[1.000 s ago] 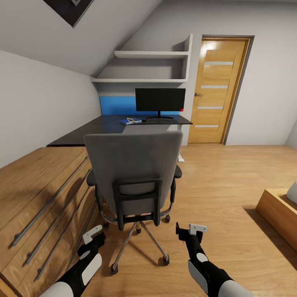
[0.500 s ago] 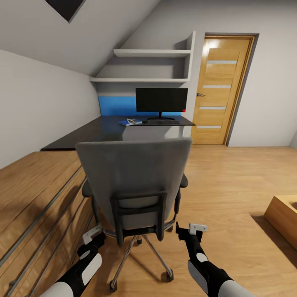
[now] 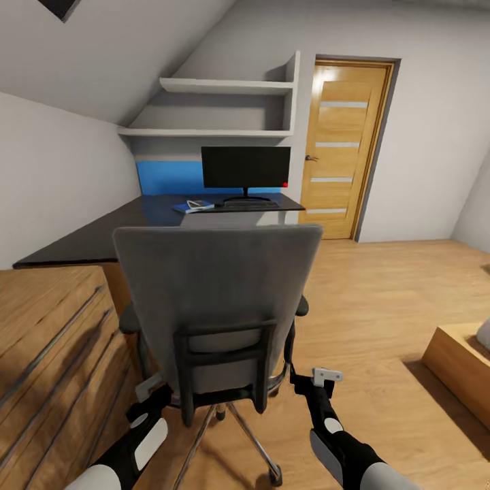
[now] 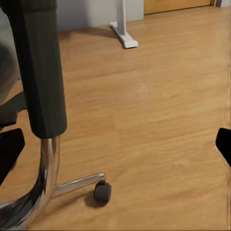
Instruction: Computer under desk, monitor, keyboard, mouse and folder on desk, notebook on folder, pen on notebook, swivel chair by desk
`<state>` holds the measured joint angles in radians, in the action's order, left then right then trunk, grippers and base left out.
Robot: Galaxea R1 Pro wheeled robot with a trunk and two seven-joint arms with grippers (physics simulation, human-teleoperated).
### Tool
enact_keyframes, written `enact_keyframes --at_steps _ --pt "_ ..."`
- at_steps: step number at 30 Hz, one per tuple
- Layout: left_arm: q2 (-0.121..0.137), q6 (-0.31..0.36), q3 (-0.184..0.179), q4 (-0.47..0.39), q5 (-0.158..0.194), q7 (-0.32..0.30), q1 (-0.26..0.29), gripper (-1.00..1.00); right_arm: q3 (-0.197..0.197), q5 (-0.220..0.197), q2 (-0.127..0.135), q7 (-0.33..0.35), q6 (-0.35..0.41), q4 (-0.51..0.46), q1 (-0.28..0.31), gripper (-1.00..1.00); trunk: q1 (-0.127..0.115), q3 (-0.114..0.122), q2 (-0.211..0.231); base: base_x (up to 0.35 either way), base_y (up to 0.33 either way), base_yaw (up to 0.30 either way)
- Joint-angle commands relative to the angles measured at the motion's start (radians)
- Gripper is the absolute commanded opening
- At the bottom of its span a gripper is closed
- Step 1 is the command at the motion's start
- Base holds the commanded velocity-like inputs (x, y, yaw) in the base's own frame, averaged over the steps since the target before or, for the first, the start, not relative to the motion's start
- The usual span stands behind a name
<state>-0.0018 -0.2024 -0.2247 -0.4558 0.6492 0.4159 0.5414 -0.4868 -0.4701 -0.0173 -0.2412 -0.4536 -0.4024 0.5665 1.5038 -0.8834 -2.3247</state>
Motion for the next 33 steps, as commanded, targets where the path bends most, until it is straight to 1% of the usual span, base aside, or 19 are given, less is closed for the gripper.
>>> enact_keyframes --at_steps 1,10,15,20,29,30,32,33 --pt "0.000 -0.004 -0.017 0.000 0.018 0.003 0.000 1.00 -0.009 -0.005 0.000 -0.007 -0.003 0.001 0.001 1.00 0.000 0.000 0.000 0.255 -0.232 -0.247" --pt "0.000 -0.005 -0.018 0.000 0.017 0.004 0.000 1.00 -0.009 -0.005 0.000 -0.007 -0.004 0.002 0.001 1.00 0.000 0.005 0.000 0.250 -0.242 -0.244" --pt "0.000 -0.005 -0.018 0.000 0.017 0.004 0.000 1.00 -0.010 -0.004 -0.001 -0.007 -0.004 0.002 0.001 1.00 0.000 0.007 0.000 0.247 -0.244 -0.155" --pt "0.000 -0.003 -0.018 0.000 0.017 0.000 0.000 1.00 -0.011 -0.003 -0.005 -0.007 -0.004 0.002 0.001 1.00 0.000 0.007 0.000 0.294 -0.087 -0.001" --pt "0.000 -0.001 -0.021 0.000 0.017 -0.002 0.000 1.00 -0.012 -0.001 -0.007 -0.006 -0.004 0.002 0.001 1.00 0.000 -0.002 0.000 0.321 -0.006 0.131" --pt "-0.001 -0.001 -0.024 0.000 0.017 -0.002 0.000 1.00 -0.012 -0.001 -0.007 -0.006 -0.004 0.002 0.001 1.00 0.000 -0.002 0.000 0.322 -0.052 0.038" --pt "-0.001 0.000 -0.070 0.000 0.018 -0.001 0.000 1.00 -0.012 -0.001 -0.007 -0.006 -0.004 0.002 0.001 1.00 0.000 -0.002 0.000 0.322 -0.095 0.012" --pt "-0.001 0.000 -0.084 0.000 0.018 -0.001 0.000 1.00 -0.012 -0.001 -0.006 -0.006 -0.004 0.003 0.001 1.00 0.000 -0.002 0.000 0.322 -0.106 0.005"
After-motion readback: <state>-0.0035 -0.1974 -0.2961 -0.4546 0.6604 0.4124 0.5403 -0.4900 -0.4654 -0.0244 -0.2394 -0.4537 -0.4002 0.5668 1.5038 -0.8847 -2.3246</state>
